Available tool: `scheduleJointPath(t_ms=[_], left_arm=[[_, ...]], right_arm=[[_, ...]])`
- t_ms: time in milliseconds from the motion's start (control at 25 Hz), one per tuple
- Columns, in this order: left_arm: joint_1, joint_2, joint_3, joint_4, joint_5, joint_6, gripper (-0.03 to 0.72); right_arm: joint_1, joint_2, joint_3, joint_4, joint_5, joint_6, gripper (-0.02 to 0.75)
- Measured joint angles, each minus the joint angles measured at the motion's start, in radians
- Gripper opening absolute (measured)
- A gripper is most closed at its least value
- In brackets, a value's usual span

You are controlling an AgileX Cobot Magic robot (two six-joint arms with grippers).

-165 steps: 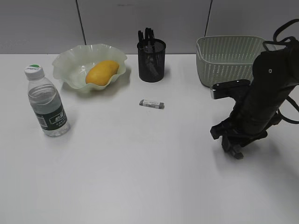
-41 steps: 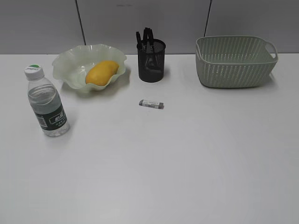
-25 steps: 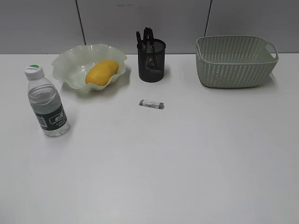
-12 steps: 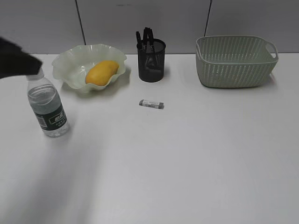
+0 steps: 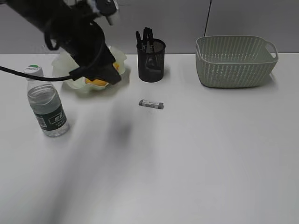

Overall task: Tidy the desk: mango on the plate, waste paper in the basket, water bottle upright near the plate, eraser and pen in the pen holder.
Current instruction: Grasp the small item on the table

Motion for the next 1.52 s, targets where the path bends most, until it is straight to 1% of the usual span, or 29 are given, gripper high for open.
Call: scheduleJointPath(t_ms=[160, 400, 600, 960, 1080, 1200, 1280, 1520], left_arm=[[-0.024, 0.139, -0.11, 0.021, 0.02, 0.089, 0.469], [-0.046, 0.307, -0.265, 0.025, 0.017, 0.163, 0.489], [-0.064, 0.412, -0.349, 0.025, 0.017, 0.222, 0.489], [-0.073, 0.49, -0.363, 0.019, -0.005, 0.267, 0.457], [-0.073, 0.49, -0.364, -0.002, -0.052, 0.287, 0.449], [-0.073, 0.496, -0.365, -0.043, -0.077, 0.315, 0.413], [-0.075, 0.512, -0.377, -0.06, -0.079, 0.324, 0.392], [-0.081, 0.566, -0.456, -0.088, -0.047, 0.327, 0.382]], right_arm=[[0.0, 0.0, 0.0, 0.0, 0.0, 0.0, 0.346], [0.0, 0.0, 0.0, 0.0, 0.0, 0.0, 0.346], [0.0, 0.0, 0.0, 0.0, 0.0, 0.0, 0.346], [0.0, -0.001, 0.0, 0.0, 0.0, -0.001, 0.346], [0.0, -0.001, 0.0, 0.0, 0.0, -0.001, 0.346], [0.0, -0.001, 0.0, 0.0, 0.0, -0.001, 0.346], [0.0, -0.001, 0.0, 0.0, 0.0, -0.001, 0.346], [0.0, -0.001, 0.0, 0.0, -0.001, -0.001, 0.346]])
